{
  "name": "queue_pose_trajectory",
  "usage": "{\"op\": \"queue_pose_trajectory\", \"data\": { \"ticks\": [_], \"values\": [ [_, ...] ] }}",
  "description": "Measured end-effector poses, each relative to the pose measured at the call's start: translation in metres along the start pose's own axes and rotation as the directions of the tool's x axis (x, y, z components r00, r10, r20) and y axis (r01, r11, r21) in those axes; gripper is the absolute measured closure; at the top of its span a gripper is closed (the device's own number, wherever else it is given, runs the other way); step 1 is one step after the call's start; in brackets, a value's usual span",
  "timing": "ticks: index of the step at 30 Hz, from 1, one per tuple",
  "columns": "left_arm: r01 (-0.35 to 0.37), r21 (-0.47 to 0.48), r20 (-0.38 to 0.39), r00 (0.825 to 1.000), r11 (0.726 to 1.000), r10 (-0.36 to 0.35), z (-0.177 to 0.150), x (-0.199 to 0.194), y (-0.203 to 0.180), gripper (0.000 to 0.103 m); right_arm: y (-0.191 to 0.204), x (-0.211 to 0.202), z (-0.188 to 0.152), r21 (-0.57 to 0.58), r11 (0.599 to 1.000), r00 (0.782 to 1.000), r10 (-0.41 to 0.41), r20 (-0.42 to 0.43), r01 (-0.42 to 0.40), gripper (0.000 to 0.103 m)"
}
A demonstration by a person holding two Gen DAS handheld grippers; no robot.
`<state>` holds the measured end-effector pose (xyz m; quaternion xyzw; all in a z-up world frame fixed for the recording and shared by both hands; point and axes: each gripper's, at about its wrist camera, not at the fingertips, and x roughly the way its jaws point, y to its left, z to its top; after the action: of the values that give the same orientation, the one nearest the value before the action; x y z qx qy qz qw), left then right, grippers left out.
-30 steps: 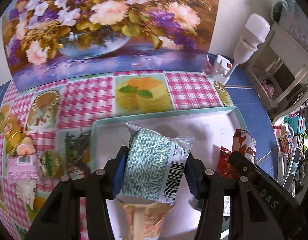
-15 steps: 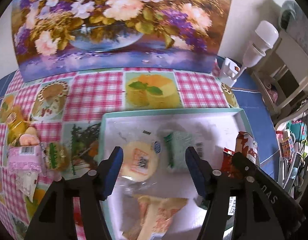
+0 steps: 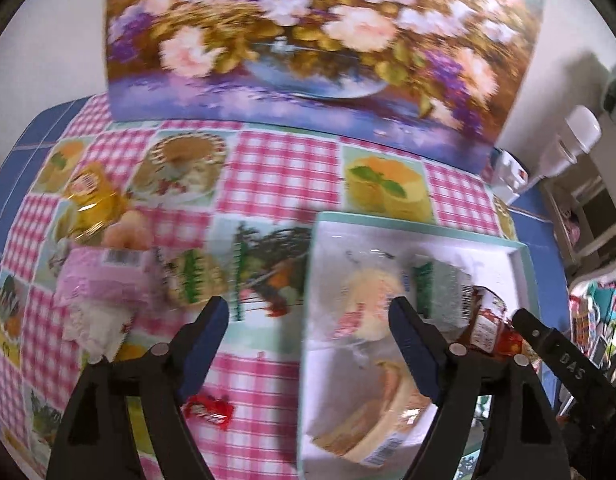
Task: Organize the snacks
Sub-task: 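Move both open tools back over the snack pile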
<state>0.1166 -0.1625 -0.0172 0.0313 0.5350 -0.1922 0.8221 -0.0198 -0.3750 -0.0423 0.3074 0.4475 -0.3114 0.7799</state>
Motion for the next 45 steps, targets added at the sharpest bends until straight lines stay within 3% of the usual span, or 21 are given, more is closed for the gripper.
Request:
{"op": "queue_pose_trajectory", "data": {
  "ticks": [8, 11, 16, 29, 39, 45],
  "values": [
    [-0.1, -0.03, -0.005, 0.995, 0.995, 0.1, -0.01, -0.005, 0.036, 0.016, 0.011, -0.01, -0.009, -0.043, 0.999, 1.0, 0.004, 0.023, -0.003, 0.019],
    [-0.116, -0.044, -0.002, 0.993, 0.992, 0.116, -0.014, -0.01, 0.047, 0.016, 0.018, -0.013, -0.016, -0.062, 0.998, 1.0, 0.009, 0.026, -0.007, 0.015],
    [-0.136, -0.067, 0.016, 0.99, 0.988, 0.138, -0.02, -0.023, 0.065, 0.015, 0.031, -0.019, -0.025, -0.099, 0.995, 0.999, 0.029, 0.033, -0.026, 0.001],
    [-0.183, -0.114, 0.123, 0.973, 0.977, 0.196, -0.036, -0.068, 0.109, 0.015, 0.069, -0.052, -0.044, -0.218, 0.97, 0.982, 0.14, 0.13, -0.11, 0.0],
    [-0.215, -0.098, 0.173, 0.958, 0.972, 0.229, -0.052, -0.099, 0.135, 0.015, 0.102, -0.079, -0.066, -0.281, 0.942, 0.965, 0.226, 0.136, -0.181, 0.0],
    [-0.227, -0.135, 0.158, 0.956, 0.964, 0.247, -0.055, -0.104, 0.157, 0.015, 0.129, -0.09, -0.083, -0.332, 0.92, 0.958, 0.261, 0.122, -0.208, 0.0]
  ]
}}
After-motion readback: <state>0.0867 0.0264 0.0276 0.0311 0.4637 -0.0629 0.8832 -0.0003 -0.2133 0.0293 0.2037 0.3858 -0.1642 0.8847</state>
